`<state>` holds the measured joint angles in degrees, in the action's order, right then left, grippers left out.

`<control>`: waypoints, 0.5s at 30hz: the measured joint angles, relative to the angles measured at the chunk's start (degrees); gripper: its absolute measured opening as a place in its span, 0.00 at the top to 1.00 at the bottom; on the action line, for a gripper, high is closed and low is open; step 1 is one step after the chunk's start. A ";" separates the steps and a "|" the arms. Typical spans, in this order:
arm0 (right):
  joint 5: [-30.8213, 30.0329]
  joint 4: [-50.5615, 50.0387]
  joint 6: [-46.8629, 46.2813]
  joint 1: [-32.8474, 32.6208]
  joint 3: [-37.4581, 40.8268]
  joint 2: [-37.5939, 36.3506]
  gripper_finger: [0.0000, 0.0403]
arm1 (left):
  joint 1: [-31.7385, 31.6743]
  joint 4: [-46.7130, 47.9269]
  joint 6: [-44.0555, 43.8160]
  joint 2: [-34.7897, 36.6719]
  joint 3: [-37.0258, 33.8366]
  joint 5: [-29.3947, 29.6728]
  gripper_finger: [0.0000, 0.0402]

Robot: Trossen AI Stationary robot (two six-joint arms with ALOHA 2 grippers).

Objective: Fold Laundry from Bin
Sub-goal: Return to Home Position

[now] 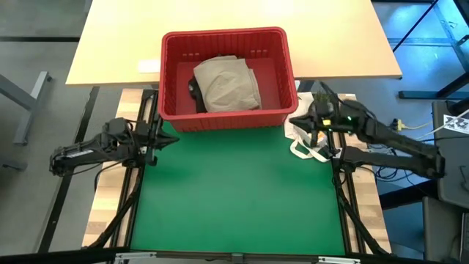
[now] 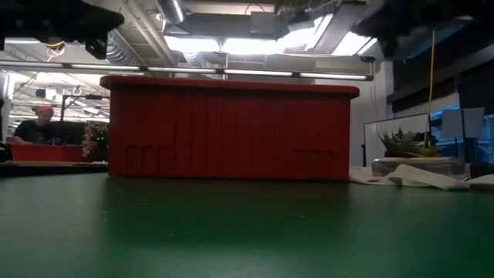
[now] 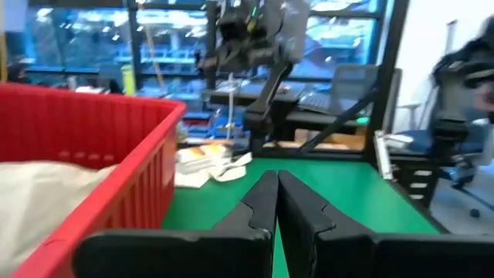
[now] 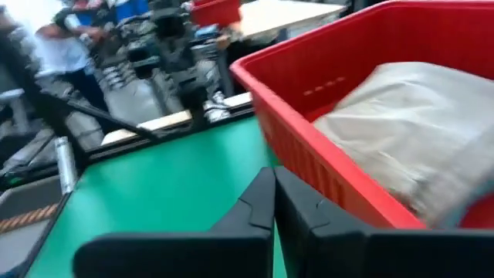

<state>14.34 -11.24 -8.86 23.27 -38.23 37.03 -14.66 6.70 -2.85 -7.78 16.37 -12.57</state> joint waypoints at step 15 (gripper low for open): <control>-0.26 0.22 -1.07 0.00 20.65 -36.58 0.98 | 1.47 -0.93 0.43 7.61 -7.76 1.34 0.98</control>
<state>14.09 -11.02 -9.92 23.27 -17.59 0.45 -13.19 5.77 -2.42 -0.16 8.62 -11.23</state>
